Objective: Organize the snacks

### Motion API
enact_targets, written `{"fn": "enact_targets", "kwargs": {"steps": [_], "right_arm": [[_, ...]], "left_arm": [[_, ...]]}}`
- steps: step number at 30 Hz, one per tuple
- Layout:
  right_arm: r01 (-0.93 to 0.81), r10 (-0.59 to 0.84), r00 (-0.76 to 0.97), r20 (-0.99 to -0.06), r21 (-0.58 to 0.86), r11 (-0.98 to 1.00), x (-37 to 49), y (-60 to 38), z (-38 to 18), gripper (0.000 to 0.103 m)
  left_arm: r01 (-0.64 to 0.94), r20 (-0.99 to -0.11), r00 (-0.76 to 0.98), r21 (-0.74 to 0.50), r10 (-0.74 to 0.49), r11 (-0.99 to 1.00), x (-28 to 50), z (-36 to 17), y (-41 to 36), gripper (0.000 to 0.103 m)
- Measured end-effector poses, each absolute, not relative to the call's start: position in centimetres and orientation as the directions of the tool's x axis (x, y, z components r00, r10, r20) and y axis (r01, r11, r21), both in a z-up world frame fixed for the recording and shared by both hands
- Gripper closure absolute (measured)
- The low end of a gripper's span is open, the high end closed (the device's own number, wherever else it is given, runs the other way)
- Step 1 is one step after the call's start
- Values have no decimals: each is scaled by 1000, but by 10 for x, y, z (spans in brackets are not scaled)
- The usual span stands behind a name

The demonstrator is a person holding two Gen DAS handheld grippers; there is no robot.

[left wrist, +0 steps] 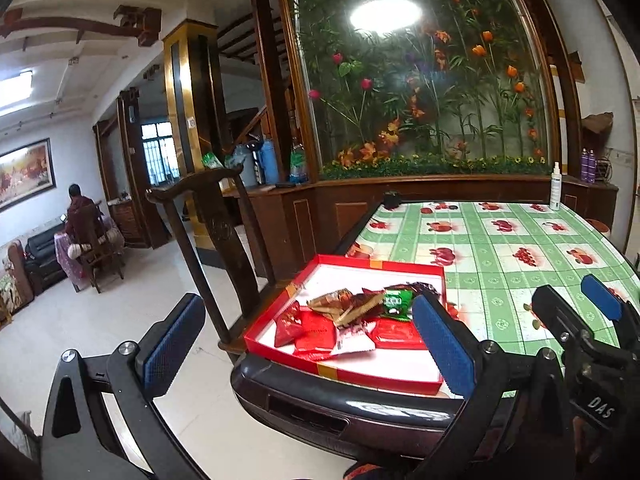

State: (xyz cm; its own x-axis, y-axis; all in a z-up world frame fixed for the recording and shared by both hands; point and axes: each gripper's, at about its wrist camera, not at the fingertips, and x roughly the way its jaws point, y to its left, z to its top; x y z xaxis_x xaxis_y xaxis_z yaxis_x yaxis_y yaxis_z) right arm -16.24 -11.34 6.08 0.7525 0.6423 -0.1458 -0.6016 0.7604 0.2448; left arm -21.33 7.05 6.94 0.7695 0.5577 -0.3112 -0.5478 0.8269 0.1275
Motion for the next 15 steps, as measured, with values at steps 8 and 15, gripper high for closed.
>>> {"fn": "enact_targets", "kwargs": {"steps": [8,15], "right_arm": [[-602,633,759,-152,205,772,-165,-109,59,0],[-619,652,736,-185,206,758,-163,-103,55,0]], "left_arm": [[-548,-348,762,101,546,830,-214,63,76,0],[-553,-355,760,83,543,829,-217,62,82,0]]}}
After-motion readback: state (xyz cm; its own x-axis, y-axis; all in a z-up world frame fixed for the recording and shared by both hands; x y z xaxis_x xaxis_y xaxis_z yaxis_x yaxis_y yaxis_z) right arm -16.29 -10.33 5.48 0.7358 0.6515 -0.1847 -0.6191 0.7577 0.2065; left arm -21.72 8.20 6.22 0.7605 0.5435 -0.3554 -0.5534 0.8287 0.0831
